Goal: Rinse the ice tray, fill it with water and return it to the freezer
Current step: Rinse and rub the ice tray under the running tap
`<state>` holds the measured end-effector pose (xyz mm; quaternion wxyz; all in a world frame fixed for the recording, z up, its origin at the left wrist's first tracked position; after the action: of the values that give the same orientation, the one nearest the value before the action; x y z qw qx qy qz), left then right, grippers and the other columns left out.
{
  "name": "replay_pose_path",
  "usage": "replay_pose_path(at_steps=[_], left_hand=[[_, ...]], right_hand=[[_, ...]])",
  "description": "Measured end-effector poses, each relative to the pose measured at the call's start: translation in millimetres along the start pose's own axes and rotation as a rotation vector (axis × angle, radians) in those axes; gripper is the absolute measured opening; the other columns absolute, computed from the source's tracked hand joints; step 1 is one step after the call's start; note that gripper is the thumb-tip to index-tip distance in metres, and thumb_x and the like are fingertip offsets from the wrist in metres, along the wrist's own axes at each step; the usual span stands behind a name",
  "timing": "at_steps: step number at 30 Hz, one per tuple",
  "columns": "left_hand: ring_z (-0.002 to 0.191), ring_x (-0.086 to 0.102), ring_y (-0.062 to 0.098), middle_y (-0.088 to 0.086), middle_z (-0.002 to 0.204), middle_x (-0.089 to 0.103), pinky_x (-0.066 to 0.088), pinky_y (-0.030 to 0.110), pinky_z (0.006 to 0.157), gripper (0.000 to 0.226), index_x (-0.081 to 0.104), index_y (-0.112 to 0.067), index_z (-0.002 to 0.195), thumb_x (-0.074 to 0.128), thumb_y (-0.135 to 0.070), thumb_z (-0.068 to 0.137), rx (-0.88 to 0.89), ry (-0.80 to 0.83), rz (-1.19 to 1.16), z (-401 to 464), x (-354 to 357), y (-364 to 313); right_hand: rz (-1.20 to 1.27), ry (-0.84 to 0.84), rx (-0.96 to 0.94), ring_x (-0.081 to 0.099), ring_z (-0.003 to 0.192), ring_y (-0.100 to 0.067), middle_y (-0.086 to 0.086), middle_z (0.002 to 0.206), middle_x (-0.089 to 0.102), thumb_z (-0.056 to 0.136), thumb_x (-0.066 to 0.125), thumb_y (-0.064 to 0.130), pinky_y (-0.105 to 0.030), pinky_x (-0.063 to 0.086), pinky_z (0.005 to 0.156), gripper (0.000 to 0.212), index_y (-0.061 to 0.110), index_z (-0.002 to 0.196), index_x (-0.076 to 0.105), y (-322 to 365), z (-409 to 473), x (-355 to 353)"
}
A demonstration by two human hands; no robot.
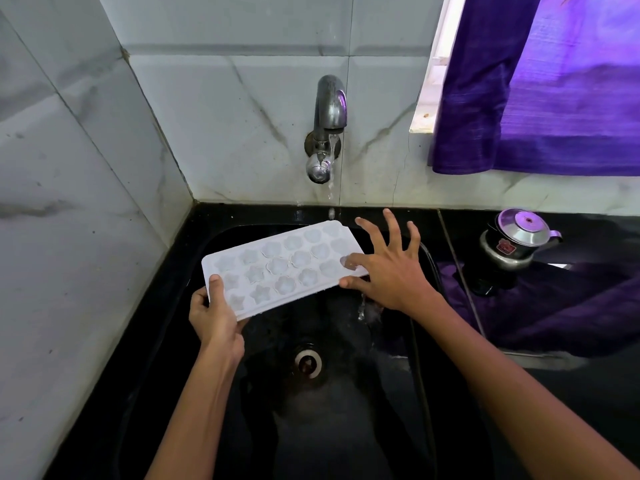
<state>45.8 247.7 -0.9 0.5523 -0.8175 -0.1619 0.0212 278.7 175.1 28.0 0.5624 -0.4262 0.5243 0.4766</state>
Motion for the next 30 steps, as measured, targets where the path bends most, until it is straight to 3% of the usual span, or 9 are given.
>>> replay_pose_path(at_steps=[5, 8, 10, 12, 15, 18, 24, 27, 30], left_hand=[[0.073, 0.061, 0.013, -0.001, 0.086, 0.061, 0.052, 0.033, 0.058, 0.022, 0.047, -0.012, 0.102, 0.051, -0.033, 0.096, 0.006, 0.012, 0.021, 6, 3, 1], [0.076, 0.062, 0.014, 0.000, 0.089, 0.062, 0.052, 0.033, 0.060, 0.018, 0.050, -0.016, 0.090, 0.053, -0.033, 0.095, 0.038, 0.007, 0.056, 15, 0, 3], [0.077, 0.063, 0.015, 0.000, 0.091, 0.062, 0.053, 0.032, 0.058, 0.018, 0.051, -0.017, 0.090, 0.053, -0.034, 0.094, 0.047, 0.016, 0.069, 19, 1, 4], [0.076, 0.063, 0.015, 0.000, 0.090, 0.063, 0.053, 0.029, 0.053, 0.020, 0.051, -0.014, 0.096, 0.053, -0.034, 0.095, 0.044, 0.027, 0.070, 20, 3, 6], [0.076, 0.064, 0.015, 0.000, 0.089, 0.063, 0.053, 0.028, 0.051, 0.016, 0.051, -0.019, 0.087, 0.053, -0.033, 0.095, 0.037, 0.031, 0.056, 21, 7, 8], [0.076, 0.064, 0.015, 0.000, 0.089, 0.063, 0.052, 0.028, 0.051, 0.016, 0.051, -0.018, 0.089, 0.053, -0.033, 0.095, 0.051, 0.033, 0.057, 25, 9, 8], [0.078, 0.064, 0.017, 0.002, 0.091, 0.064, 0.054, 0.032, 0.060, 0.016, 0.051, -0.020, 0.083, 0.053, -0.032, 0.095, 0.066, 0.063, 0.070, 28, 15, 8], [0.076, 0.064, 0.015, 0.000, 0.088, 0.064, 0.053, 0.033, 0.060, 0.017, 0.051, -0.020, 0.083, 0.054, -0.032, 0.094, 0.078, 0.079, 0.089, 28, 18, 7], [0.074, 0.063, 0.013, -0.001, 0.084, 0.063, 0.053, 0.033, 0.062, 0.018, 0.050, -0.018, 0.084, 0.055, -0.032, 0.094, 0.100, 0.093, 0.106, 26, 22, 7]], right_hand=[[0.026, 0.066, 0.016, -0.022, 0.143, -0.033, 0.005, 0.160, 0.000, 0.078, 0.049, 0.072, -0.058, -0.012, 0.110, 0.041, 0.040, 0.101, 0.064, -3, 4, 4], [0.215, 0.019, 0.096, -0.014, 0.145, -0.025, 0.012, 0.155, 0.013, 0.057, 0.064, 0.078, -0.058, -0.007, 0.112, 0.045, 0.038, 0.079, 0.060, -12, 8, 0], [0.329, 0.027, 0.141, -0.005, 0.145, -0.019, 0.014, 0.152, 0.021, 0.052, 0.066, 0.080, -0.055, -0.003, 0.112, 0.051, 0.039, 0.081, 0.056, -14, 12, 0], [0.410, 0.052, 0.156, 0.002, 0.145, -0.016, 0.015, 0.149, 0.025, 0.055, 0.055, 0.085, -0.053, 0.001, 0.112, 0.057, 0.040, 0.089, 0.053, -10, 18, 3], [0.465, 0.026, 0.139, 0.009, 0.145, -0.015, 0.012, 0.147, 0.028, 0.064, 0.034, 0.084, -0.053, 0.005, 0.112, 0.060, 0.036, 0.097, 0.046, -2, 27, 12], [0.444, -0.030, 0.112, 0.015, 0.143, -0.014, 0.009, 0.144, 0.031, 0.080, 0.043, 0.070, -0.053, 0.008, 0.113, 0.046, 0.032, 0.105, 0.044, 3, 34, 17], [0.307, 0.148, 0.044, -0.003, 0.147, -0.023, 0.005, 0.158, 0.011, 0.091, 0.032, 0.064, -0.057, -0.002, 0.113, 0.046, 0.045, 0.131, 0.043, 5, 41, 21], [0.292, 0.164, 0.042, -0.002, 0.146, -0.023, 0.006, 0.155, 0.016, 0.092, 0.035, 0.061, -0.058, -0.002, 0.114, 0.043, 0.044, 0.130, 0.046, 2, 42, 17], [0.240, 0.125, 0.049, 0.000, 0.145, -0.022, 0.008, 0.150, 0.022, 0.088, 0.045, 0.060, -0.056, 0.000, 0.113, 0.034, 0.038, 0.110, 0.057, -1, 43, 12]])
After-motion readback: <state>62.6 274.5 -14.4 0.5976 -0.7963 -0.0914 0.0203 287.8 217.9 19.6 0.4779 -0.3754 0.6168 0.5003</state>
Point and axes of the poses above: each hand's wrist, its own z-axis towards the middle knuckle, its own x-axis out of the palm, y = z × x, the point moved 3 cm from there along z, towards the middle knuckle
